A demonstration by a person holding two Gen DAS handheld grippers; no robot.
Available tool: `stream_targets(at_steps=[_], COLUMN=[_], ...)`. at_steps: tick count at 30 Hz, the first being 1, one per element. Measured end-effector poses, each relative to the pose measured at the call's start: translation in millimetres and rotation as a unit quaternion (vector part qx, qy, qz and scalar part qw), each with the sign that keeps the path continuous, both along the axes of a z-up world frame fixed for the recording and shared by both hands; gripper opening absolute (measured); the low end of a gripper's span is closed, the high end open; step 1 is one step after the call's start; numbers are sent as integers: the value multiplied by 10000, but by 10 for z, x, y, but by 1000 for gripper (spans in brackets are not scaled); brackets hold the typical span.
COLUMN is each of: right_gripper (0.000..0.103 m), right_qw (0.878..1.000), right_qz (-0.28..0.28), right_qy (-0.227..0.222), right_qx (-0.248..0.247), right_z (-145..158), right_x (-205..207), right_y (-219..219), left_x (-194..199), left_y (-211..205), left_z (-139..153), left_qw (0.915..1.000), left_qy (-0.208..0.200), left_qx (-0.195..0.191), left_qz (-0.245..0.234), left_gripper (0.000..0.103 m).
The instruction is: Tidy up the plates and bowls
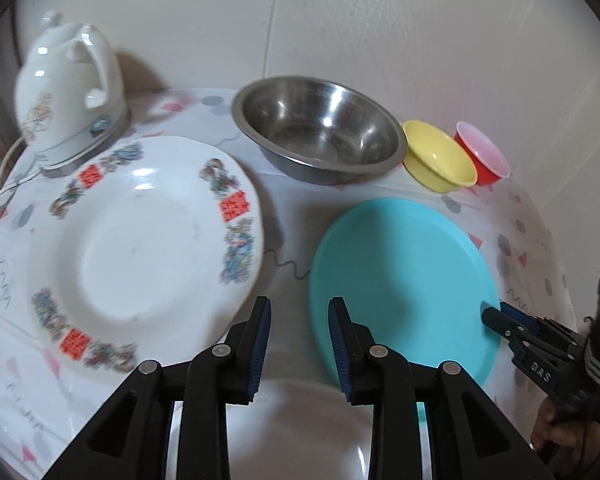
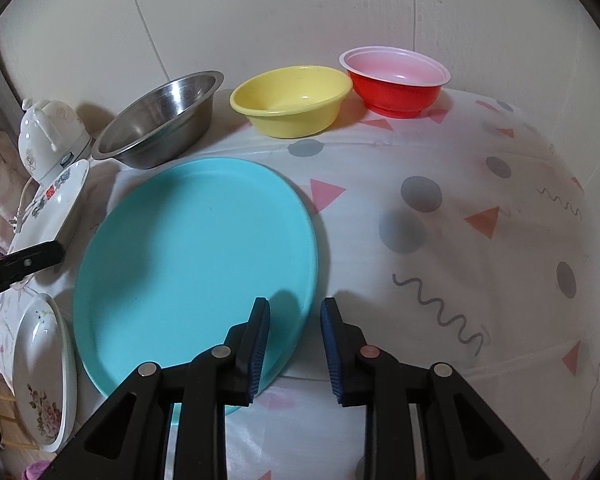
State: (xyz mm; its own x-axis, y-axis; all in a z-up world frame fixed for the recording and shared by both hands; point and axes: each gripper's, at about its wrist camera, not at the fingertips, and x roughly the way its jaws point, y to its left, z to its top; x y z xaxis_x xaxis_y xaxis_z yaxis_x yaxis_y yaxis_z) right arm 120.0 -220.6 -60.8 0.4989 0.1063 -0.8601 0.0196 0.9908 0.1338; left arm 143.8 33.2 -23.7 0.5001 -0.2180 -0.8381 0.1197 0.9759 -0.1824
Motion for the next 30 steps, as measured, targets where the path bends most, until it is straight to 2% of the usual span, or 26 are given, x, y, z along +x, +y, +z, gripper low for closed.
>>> stream_targets(at_steps=[3, 11, 15, 23, 26, 30], right_gripper=[29, 33, 33, 33, 33, 33], right_qw=[10000, 9994, 9965, 9781, 9723, 9716], right_qz=[-71, 37, 528, 1634, 1952, 2025], right_qy=[17, -333, -411, 13, 164, 242], right_qx=[51, 85, 499, 1288, 1277, 1198], right_z=[16, 261, 378, 295, 244, 208], right_x=[23, 20, 39, -29, -98, -63], right_y=[-23, 102, 310, 875, 1098, 1271], left_x=[-148, -427, -552, -737, -792, -802], left_y=[123, 639, 933, 1295, 1375, 1505], left_z=[93, 197, 199, 53, 27, 16], left_qw=[9998, 9961, 9926, 9867, 9852, 9822], left_qy=[-144, -359, -421, -316, -323, -354], left_qx=[-114, -321, -383, -433, -450, -494], left_qz=[119, 735, 1077, 1532, 1621, 1777], left_gripper=[30, 32, 32, 32, 32, 33])
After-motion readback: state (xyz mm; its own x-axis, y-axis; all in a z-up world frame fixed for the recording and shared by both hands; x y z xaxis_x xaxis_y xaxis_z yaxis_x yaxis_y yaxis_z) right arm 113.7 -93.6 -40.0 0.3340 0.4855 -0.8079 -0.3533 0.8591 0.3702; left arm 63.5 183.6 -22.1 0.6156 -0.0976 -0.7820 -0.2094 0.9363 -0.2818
